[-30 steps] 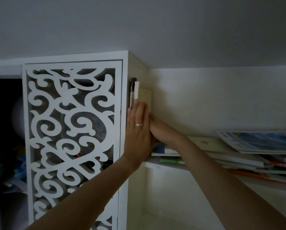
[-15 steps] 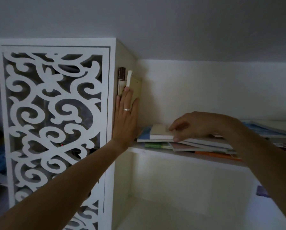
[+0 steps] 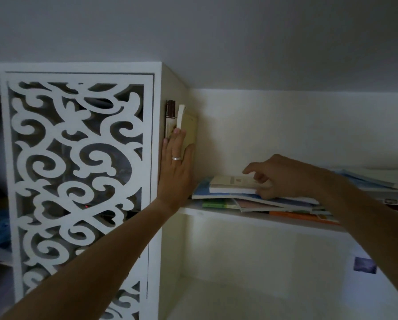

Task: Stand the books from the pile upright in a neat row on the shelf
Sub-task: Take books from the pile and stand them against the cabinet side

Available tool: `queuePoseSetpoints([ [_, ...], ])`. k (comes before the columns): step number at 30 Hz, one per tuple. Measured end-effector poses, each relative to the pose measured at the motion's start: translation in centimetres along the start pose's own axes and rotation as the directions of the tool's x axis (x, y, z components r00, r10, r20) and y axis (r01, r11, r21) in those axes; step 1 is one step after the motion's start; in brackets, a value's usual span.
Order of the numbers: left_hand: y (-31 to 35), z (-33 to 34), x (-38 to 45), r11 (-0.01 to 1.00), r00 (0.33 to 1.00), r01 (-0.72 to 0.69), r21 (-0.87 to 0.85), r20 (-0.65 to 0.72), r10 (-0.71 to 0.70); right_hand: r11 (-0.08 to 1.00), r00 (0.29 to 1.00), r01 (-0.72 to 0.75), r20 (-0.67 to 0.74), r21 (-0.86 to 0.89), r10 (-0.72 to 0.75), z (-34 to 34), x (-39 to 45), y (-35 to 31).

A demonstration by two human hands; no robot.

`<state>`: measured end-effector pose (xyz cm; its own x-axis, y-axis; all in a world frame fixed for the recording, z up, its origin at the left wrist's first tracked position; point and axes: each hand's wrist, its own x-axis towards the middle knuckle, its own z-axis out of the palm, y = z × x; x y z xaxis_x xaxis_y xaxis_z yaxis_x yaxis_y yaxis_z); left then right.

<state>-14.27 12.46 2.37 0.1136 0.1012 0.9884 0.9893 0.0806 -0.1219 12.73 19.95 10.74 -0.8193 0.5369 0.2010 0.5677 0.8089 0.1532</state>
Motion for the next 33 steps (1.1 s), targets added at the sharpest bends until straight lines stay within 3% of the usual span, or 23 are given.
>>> queuePoseSetpoints([
  [3,-0.1,0.1,-0.1,1.0,1.0,0.0,0.003,0.005,0.0,0.98,0.987,0.005,-0.154,-0.198,-0.036,0.8,0.5,-1.3],
  [5,-0.2,0.1,-0.1,1.0,1.0,0.003,-0.004,-0.006,-0.003,0.972,0.965,-0.066,-0.261,-0.226,0.005,1.8,0.7,-1.4],
  [9,-0.1,-0.4,0.0,0.99,0.998,0.037,-0.135,-0.035,-0.042,0.963,0.977,-0.14,-0.191,-0.232,0.096,3.4,1.3,-1.0],
  [11,-0.1,-0.5,0.1,0.981,0.997,0.06,-0.182,-0.034,-0.067,0.982,0.938,-0.166,-0.32,-0.085,0.131,3.3,1.8,-0.9],
  [14,0.0,-0.5,0.1,0.973,0.994,0.09,-0.212,-0.041,-0.1,0.96,0.81,-0.16,-0.525,0.231,0.261,2.7,3.1,-1.6],
  [17,0.2,-0.5,0.2,0.961,0.992,0.109,-0.255,-0.037,-0.122,0.829,0.678,-0.042,-0.594,0.558,0.434,1.3,4.8,-4.1],
  [19,0.2,-0.6,0.2,0.953,0.991,0.112,-0.28,-0.035,-0.127,0.704,0.652,0.071,-0.567,0.707,0.503,0.4,6.0,-6.6],
  [22,0.1,-0.9,0.2,0.953,0.993,0.099,-0.287,-0.036,-0.114,0.534,0.738,0.176,-0.47,0.827,0.485,0.2,7.7,-11.2],
  [24,0.1,-0.8,0.2,0.955,0.992,0.104,-0.278,-0.034,-0.118,0.37,0.847,0.245,-0.383,0.896,0.369,0.9,9.1,-13.4],
  [26,0.1,-0.5,0.1,0.955,0.992,0.112,-0.273,-0.024,-0.124,0.292,0.922,0.27,-0.333,0.918,0.195,1.3,9.6,-14.6],
  [29,-0.6,-0.1,-0.3,0.982,0.993,0.106,-0.157,-0.041,-0.114,0.443,0.966,0.233,-0.258,0.866,-0.003,1.6,9.7,-14.4],
  [33,-0.4,0.2,-0.1,0.995,0.992,0.089,-0.042,-0.088,-0.093,0.674,0.999,0.028,-0.039,0.738,0.001,2.4,9.0,-11.3],
])
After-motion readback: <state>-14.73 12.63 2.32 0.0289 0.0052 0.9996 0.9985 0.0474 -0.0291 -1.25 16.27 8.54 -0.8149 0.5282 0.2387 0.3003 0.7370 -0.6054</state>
